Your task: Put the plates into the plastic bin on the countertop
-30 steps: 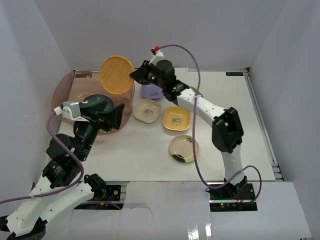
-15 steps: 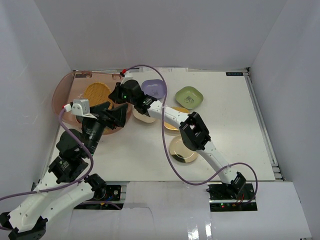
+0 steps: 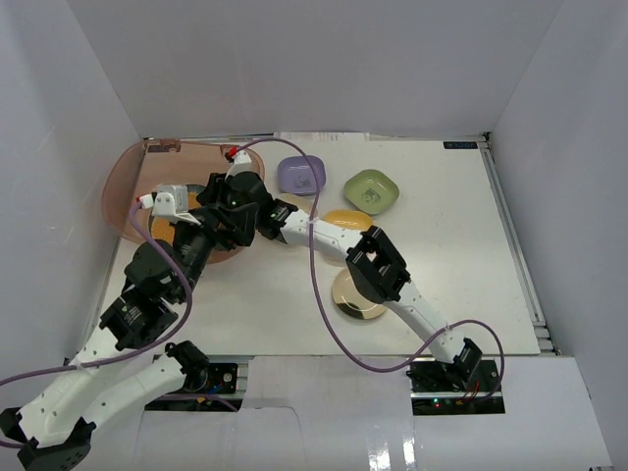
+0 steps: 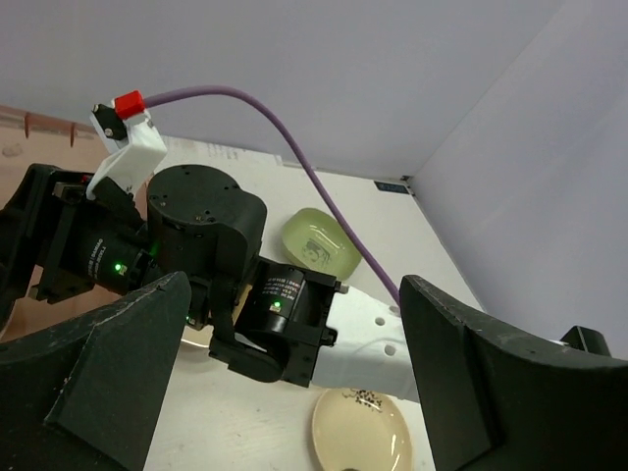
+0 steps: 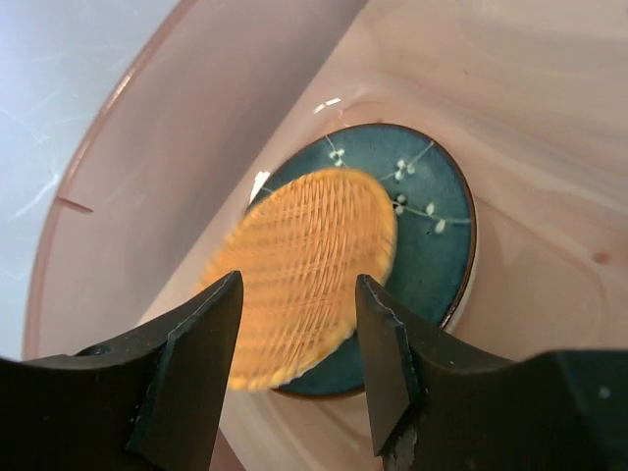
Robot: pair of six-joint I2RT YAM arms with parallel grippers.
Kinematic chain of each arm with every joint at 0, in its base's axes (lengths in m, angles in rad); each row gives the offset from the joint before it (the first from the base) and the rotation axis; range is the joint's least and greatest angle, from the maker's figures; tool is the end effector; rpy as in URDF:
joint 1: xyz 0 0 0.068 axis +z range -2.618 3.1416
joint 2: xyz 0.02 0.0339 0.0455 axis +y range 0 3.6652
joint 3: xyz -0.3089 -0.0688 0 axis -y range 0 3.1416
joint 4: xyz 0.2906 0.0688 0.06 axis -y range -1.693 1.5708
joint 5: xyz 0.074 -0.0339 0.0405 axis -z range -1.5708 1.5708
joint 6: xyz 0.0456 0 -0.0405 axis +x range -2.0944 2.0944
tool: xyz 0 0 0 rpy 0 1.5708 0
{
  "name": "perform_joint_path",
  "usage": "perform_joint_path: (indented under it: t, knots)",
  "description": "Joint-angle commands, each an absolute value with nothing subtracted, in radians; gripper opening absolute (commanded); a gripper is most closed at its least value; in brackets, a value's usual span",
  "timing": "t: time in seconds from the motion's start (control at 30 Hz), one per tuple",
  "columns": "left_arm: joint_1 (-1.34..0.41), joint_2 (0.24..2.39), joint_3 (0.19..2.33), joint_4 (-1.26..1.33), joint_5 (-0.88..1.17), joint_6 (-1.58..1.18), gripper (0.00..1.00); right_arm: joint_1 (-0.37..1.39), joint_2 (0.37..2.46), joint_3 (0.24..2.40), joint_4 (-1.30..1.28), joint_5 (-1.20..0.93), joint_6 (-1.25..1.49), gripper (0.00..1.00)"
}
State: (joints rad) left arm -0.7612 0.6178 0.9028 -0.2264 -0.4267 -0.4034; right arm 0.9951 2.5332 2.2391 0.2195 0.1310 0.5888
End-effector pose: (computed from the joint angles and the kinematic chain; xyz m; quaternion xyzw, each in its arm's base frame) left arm 0.1184 -0.0867 0.4385 -0.0323 0.6872 -0.2697 0.6737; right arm 0.3795 0.5737 0.2544 -0.1040 0.7254 0.4494 0.5110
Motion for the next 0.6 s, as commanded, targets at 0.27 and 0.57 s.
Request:
perform_joint_path:
  t: [0.27,0.57]
  knots:
    - [-0.756,0.664,0.971,-0.393,-0.377,-0.541,0.98,0.944,2.054,1.781,0.37,0.221,0.483,0.48]
    - [-0.756,0.892,0.905,-0.393,-0.086,-0.643,0.8,0.731,1.519,1.099,0.417,0.169,0.474,0.08]
